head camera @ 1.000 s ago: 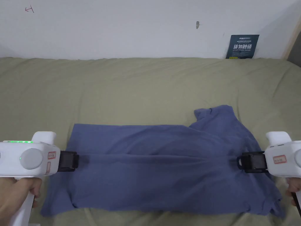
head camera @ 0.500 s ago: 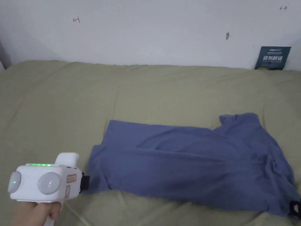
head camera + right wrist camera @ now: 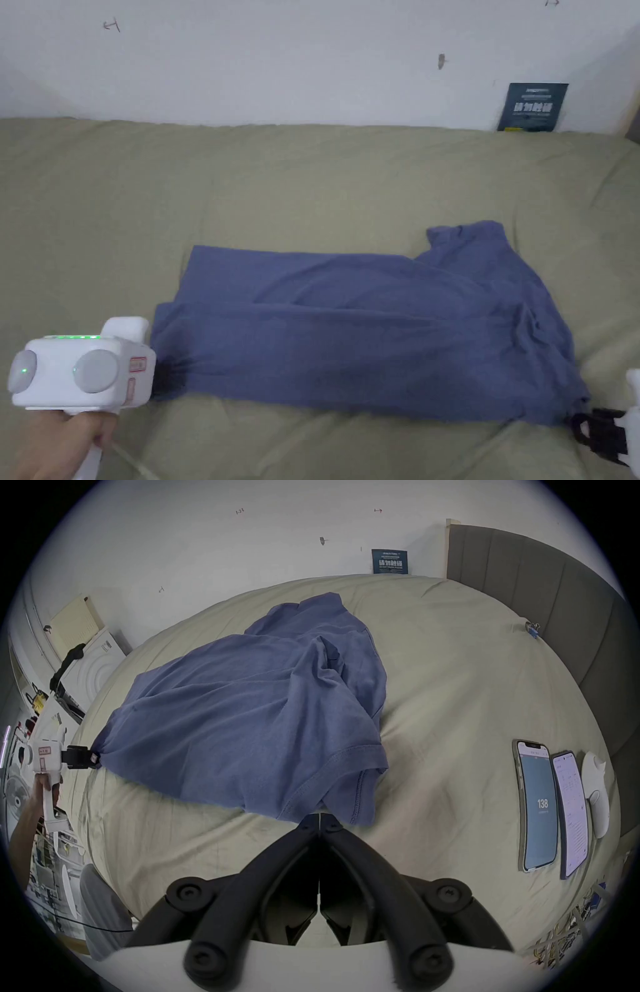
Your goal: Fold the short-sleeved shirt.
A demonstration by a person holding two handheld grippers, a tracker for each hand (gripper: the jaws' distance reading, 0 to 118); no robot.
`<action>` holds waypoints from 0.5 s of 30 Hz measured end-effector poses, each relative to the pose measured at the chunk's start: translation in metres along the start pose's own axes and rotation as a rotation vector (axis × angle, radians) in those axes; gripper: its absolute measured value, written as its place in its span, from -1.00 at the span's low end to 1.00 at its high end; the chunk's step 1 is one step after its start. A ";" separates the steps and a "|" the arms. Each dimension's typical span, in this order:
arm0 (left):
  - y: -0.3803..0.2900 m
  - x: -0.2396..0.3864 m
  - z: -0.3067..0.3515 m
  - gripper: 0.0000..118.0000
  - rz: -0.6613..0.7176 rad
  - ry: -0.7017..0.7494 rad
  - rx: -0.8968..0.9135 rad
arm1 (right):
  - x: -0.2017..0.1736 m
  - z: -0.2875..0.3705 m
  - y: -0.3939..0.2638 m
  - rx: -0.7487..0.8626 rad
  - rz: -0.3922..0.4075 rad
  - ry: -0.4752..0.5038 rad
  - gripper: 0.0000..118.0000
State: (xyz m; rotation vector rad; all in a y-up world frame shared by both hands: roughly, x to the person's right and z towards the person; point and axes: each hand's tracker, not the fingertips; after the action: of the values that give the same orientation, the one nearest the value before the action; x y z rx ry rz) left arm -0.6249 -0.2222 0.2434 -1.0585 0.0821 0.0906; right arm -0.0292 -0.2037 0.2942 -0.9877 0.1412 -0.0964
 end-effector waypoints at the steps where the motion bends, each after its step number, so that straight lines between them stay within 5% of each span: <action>1: -0.001 0.003 0.000 -0.94 -0.009 -0.005 0.000 | 0.002 -0.001 0.002 -0.004 -0.001 0.011 -0.95; 4: 0.006 -0.020 -0.014 -0.94 -0.010 0.000 0.001 | 0.000 -0.003 0.005 0.011 -0.042 -0.036 0.96; 5: 0.006 -0.021 -0.016 -0.94 -0.011 -0.001 0.007 | 0.001 -0.007 0.007 0.004 -0.042 -0.027 1.00; 11: -0.006 0.012 0.021 -0.94 -0.016 0.007 0.007 | -0.011 -0.031 0.021 -0.010 -0.062 0.000 0.98; 12: -0.008 0.015 0.023 -0.94 -0.019 0.011 0.007 | -0.015 -0.032 0.024 -0.018 -0.057 -0.008 0.85; 13: -0.009 0.018 0.025 -0.94 -0.025 0.012 0.007 | -0.016 -0.034 0.024 -0.016 -0.054 -0.004 0.51; 14: -0.001 0.006 0.018 -0.94 -0.031 0.013 0.008 | -0.017 -0.035 0.023 -0.011 -0.048 0.001 -0.29; 15: 0.001 0.005 0.018 -0.94 -0.030 0.012 0.007 | -0.017 -0.056 0.036 -0.069 0.167 0.127 -0.76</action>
State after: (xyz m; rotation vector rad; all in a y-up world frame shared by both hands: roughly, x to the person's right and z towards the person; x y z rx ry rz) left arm -0.6199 -0.2056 0.2513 -1.0530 0.0774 0.0563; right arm -0.0548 -0.2277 0.2354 -1.0352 0.3451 -0.0009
